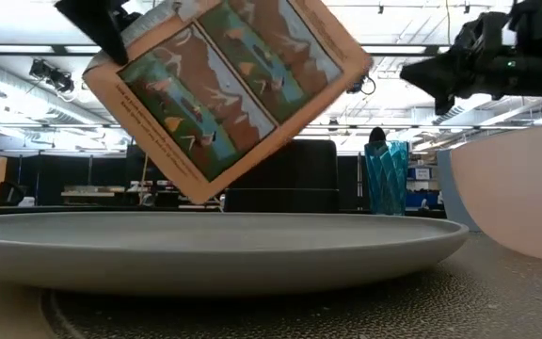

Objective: Arrange a breakfast setting
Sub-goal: Pour the cereal from the yellow cereal box into the orange bowl on the brown placemat

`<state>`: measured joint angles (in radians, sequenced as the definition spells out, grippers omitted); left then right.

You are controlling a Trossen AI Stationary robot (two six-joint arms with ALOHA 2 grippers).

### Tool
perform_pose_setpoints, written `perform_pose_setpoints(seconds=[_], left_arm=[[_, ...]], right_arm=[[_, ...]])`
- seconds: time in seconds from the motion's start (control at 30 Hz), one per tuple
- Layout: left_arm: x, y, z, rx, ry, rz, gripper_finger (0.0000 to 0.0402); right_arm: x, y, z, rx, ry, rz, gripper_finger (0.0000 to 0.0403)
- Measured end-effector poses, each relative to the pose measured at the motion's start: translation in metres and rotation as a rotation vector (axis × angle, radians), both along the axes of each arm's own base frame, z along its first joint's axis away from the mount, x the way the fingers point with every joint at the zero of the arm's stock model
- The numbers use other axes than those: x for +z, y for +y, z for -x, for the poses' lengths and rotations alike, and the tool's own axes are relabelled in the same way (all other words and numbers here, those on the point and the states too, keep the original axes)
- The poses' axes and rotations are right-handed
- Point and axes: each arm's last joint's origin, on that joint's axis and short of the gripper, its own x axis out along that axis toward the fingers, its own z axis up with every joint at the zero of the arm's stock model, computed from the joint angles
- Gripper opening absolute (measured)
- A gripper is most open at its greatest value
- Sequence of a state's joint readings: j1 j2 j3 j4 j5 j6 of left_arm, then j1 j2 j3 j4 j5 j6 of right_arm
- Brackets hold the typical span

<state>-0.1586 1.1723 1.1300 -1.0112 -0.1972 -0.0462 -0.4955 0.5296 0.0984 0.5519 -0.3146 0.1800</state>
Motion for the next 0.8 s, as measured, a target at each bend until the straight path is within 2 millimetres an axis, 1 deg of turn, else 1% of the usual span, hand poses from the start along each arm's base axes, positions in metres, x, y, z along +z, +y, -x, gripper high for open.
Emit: perform_pose_setpoints(seconds=[0.13, 0.23, 0.3, 0.43, 0.63, 0.8], left_arm=[[0.014, -0.002, -0.016, -0.039, 0.017, 0.006, 0.0175], [0.023, -0.003, -0.023, -0.048, 0.044, 0.005, 0.0175], [0.022, -0.004, -0.027, -0.055, 0.056, -0.002, 0.0174], [0.014, -0.007, -0.033, -0.068, 0.109, -0.015, 0.0161], [0.009, -0.019, -0.036, -0.115, 0.122, -0.017, 0.0153], [0.012, -0.028, -0.033, -0.152, 0.099, -0.016, 0.0152]], right_arm=[[-0.003, 0.006, -0.004, -0.023, 0.053, -0.018, 0.0078], [-0.003, 0.013, -0.007, 0.019, 0.062, -0.002, 0.0078], [-0.004, 0.019, -0.009, 0.055, 0.071, 0.012, 0.0078], [-0.005, 0.030, -0.012, 0.073, 0.088, 0.039, 0.0078], [-0.001, 0.047, -0.015, 0.168, 0.065, 0.074, 0.0078], [0.004, 0.051, -0.018, 0.091, 0.173, 0.064, 0.0083]])
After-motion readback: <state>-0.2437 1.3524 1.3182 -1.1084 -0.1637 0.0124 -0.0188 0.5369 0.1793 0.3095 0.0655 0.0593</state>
